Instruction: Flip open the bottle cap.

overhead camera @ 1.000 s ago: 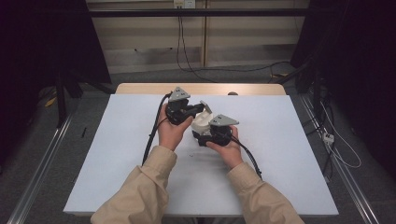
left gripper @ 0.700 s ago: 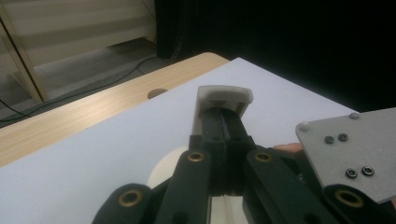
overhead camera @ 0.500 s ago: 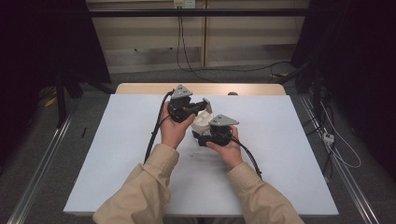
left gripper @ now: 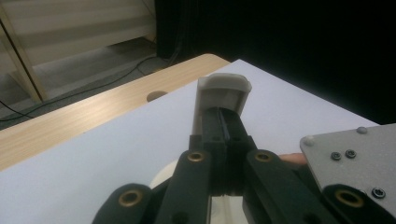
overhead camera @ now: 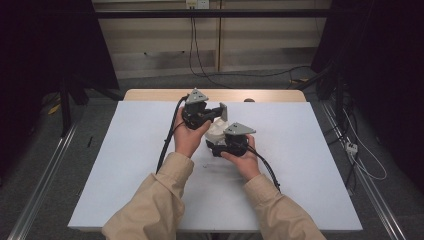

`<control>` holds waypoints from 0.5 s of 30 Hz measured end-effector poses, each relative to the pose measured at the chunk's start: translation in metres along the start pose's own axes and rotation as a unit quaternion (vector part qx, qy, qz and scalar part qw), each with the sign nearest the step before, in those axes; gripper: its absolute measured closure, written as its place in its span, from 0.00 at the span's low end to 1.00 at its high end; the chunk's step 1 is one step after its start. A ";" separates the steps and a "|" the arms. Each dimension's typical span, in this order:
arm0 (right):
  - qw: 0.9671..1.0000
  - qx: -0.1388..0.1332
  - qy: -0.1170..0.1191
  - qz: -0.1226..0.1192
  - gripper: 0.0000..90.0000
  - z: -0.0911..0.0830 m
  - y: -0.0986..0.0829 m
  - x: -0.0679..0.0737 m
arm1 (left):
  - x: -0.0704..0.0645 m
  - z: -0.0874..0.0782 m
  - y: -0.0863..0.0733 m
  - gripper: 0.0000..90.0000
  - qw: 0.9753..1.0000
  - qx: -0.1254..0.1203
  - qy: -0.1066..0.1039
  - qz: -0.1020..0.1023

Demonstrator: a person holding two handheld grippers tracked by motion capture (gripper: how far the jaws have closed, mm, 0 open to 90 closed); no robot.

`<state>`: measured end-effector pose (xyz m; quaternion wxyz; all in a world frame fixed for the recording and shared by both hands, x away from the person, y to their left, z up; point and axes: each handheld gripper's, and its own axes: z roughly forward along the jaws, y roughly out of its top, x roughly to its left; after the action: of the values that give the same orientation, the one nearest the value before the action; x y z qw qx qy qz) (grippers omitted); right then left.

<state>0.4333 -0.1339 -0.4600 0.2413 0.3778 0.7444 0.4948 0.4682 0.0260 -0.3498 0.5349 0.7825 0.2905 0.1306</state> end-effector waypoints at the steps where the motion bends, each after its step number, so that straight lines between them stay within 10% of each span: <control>1: 1.000 0.000 0.000 0.000 0.21 0.000 0.000 0.000 | 0.000 0.001 0.000 1.00 1.000 0.000 -0.001 -0.001; 15: 1.000 0.001 0.000 0.000 0.21 0.000 0.000 0.000 | 0.000 0.006 0.002 1.00 1.000 -0.001 0.003 -0.001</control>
<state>0.4334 -0.1340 -0.4600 0.2408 0.3777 0.7449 0.4944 0.4721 0.0213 -0.3503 0.5350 0.7812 0.2931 0.1324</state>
